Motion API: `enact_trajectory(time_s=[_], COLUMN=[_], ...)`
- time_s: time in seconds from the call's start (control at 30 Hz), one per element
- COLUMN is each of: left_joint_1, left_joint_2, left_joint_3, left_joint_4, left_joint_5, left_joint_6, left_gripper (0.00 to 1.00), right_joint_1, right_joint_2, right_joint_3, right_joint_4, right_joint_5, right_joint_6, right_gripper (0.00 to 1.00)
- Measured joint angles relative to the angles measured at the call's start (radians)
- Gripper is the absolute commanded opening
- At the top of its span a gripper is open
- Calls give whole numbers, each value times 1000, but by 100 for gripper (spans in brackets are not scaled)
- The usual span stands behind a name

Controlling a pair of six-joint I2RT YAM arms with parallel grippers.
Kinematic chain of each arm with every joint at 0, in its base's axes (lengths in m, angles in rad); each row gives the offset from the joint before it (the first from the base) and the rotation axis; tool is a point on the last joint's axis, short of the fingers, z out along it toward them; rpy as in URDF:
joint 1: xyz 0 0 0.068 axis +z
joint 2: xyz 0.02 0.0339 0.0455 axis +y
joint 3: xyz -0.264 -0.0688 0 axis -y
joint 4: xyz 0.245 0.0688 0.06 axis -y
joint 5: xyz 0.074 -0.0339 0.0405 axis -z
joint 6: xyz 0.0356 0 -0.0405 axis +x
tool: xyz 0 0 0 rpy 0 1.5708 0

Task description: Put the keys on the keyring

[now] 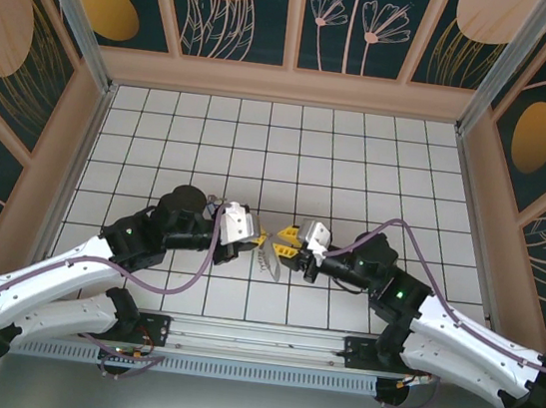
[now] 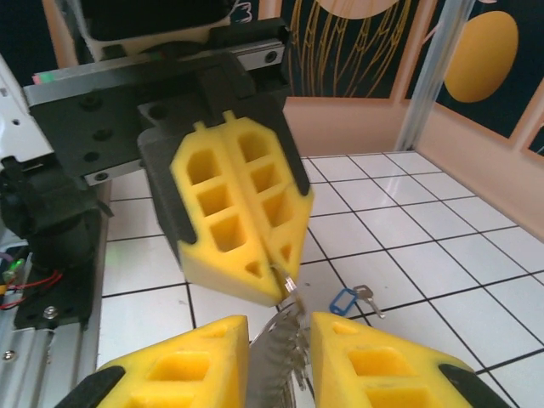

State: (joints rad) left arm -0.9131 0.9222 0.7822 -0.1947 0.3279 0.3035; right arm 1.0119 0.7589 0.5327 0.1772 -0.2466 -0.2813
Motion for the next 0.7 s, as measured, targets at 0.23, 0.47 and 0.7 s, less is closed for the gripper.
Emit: enact_trajectory(time_s=[0.23,0.47,0.7], left_joint_1=[-4,-8,-9], left_joint_2=[3,10,10], left_joint_3=[2,5,6], left_joint_4=[-30,-44,-52], left_joint_5=[0,-5,-19], left_joint_6=[4,4,4], left_gripper=[0,0,0], right_joint_1=[11,19,24], right_joint_2=[79,106,106], right_joint_3=[35,50,50], right_joint_4=[-25,-34,-48], right_joint_5=[59,63,55], right_joint_6=[-41,-76,-91], right_gripper=[25,12,0])
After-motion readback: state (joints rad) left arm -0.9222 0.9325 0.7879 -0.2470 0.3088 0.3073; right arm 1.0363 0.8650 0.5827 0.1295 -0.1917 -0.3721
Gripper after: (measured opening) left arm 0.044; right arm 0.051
